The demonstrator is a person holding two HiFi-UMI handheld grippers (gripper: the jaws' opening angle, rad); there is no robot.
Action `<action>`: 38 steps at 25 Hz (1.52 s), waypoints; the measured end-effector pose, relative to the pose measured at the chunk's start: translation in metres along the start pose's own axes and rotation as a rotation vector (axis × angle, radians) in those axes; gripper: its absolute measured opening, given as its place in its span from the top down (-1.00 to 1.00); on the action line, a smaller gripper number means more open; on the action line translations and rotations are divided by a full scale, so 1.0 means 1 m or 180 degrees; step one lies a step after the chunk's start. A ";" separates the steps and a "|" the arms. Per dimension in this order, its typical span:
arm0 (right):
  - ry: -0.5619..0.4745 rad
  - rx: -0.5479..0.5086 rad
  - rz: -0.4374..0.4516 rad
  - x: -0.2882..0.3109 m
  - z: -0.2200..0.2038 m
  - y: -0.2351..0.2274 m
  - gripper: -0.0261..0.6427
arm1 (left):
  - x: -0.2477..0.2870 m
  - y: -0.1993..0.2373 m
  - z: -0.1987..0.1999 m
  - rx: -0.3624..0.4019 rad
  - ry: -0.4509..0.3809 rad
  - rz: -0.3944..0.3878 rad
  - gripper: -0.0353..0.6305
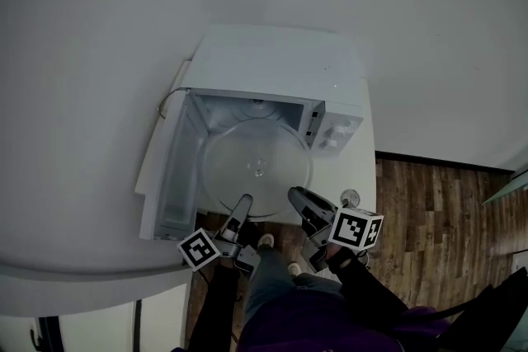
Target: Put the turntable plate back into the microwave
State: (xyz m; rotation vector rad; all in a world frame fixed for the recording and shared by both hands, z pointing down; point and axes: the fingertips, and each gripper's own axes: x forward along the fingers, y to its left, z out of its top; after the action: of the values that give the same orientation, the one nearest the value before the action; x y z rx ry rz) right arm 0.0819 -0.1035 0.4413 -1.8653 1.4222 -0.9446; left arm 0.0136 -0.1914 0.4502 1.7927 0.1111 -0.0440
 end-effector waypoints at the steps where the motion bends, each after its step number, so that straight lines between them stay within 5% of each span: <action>1: 0.0001 -0.0021 -0.0054 0.005 0.002 -0.006 0.61 | 0.006 0.004 0.003 0.0016 0.0017 0.0000 0.72; 8: -0.0020 -0.0102 -0.0326 0.043 0.017 -0.038 0.59 | 0.040 0.043 0.026 -0.0040 0.0079 0.0063 0.71; 22: -0.0338 -0.0451 -0.0930 0.105 0.035 -0.082 0.56 | 0.083 0.093 0.078 -0.0354 -0.0356 -0.0109 0.76; 32: -0.0034 -0.0508 -0.0380 0.118 0.027 -0.070 0.50 | 0.116 0.089 0.099 -0.0299 -0.0783 -0.0408 0.75; 38: 0.0078 -0.0415 -0.0240 0.139 0.020 -0.065 0.50 | 0.141 0.095 0.099 -0.0441 -0.0846 -0.0316 0.74</action>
State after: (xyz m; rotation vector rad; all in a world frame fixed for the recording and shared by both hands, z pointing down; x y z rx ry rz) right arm 0.1576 -0.2211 0.5067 -2.0217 1.4681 -0.9335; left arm 0.1666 -0.3010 0.5080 1.6266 0.0118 -0.3367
